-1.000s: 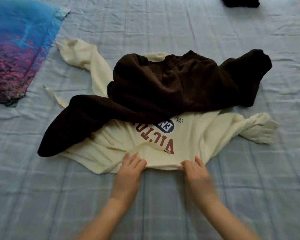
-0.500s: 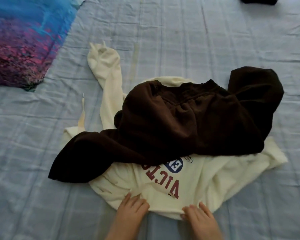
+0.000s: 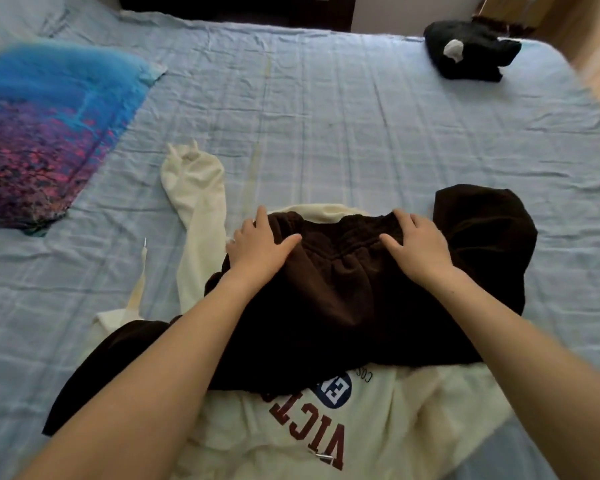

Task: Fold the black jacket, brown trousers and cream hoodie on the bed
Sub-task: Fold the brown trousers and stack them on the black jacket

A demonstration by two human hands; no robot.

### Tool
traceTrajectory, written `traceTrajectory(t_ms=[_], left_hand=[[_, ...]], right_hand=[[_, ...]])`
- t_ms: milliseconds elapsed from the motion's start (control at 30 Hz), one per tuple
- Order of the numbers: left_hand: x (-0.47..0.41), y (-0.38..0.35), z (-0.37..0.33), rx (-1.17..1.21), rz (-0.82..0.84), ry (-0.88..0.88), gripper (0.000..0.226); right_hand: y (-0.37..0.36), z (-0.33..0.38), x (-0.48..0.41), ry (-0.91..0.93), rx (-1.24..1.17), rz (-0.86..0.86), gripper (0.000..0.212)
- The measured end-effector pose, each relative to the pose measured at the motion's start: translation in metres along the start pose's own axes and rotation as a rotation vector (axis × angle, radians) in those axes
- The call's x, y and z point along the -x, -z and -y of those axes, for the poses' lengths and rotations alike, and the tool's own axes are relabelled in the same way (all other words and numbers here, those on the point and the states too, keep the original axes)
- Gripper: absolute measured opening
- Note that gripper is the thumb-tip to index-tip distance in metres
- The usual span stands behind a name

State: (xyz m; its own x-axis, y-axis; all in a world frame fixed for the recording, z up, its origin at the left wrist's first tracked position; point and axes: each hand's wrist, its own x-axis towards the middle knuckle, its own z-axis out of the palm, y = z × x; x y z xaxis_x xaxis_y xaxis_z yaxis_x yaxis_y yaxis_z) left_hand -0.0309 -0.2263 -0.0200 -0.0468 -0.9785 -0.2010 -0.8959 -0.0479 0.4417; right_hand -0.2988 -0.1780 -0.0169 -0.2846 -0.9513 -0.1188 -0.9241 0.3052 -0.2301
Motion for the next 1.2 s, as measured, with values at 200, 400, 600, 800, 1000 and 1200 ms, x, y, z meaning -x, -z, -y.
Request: traceTrajectory(t_ms=[200, 400, 600, 800, 1000, 1200], left_hand=[[0.022, -0.024, 0.034, -0.019, 0.1, -0.15, 0.094], [0.052, -0.011, 0.019, 0.347, 0.161, 0.001, 0.071], [0.127, 0.002, -0.016, 0.766, 0.079, -0.089, 0.03], [0.188, 0.052, -0.039, 0.737, 0.01, -0.183, 0.023], [0.237, 0.135, -0.065, 0.805, 0.028, -0.192, 0.032], [0.284, 0.209, -0.097, 0.937, -0.062, -0.397, 0.013]], right_hand=[[-0.032, -0.026, 0.007, -0.139, -0.077, 0.185, 0.109], [-0.011, -0.038, 0.051, -0.218, -0.527, 0.126, 0.099], [0.026, -0.013, 0.127, -0.088, -0.514, -0.174, 0.03], [0.095, 0.015, 0.195, 0.034, -0.284, -0.293, 0.029], [0.167, 0.053, 0.262, 0.06, -0.866, -0.274, 0.016], [0.255, 0.077, 0.301, 0.104, -1.092, -0.426, 0.008]])
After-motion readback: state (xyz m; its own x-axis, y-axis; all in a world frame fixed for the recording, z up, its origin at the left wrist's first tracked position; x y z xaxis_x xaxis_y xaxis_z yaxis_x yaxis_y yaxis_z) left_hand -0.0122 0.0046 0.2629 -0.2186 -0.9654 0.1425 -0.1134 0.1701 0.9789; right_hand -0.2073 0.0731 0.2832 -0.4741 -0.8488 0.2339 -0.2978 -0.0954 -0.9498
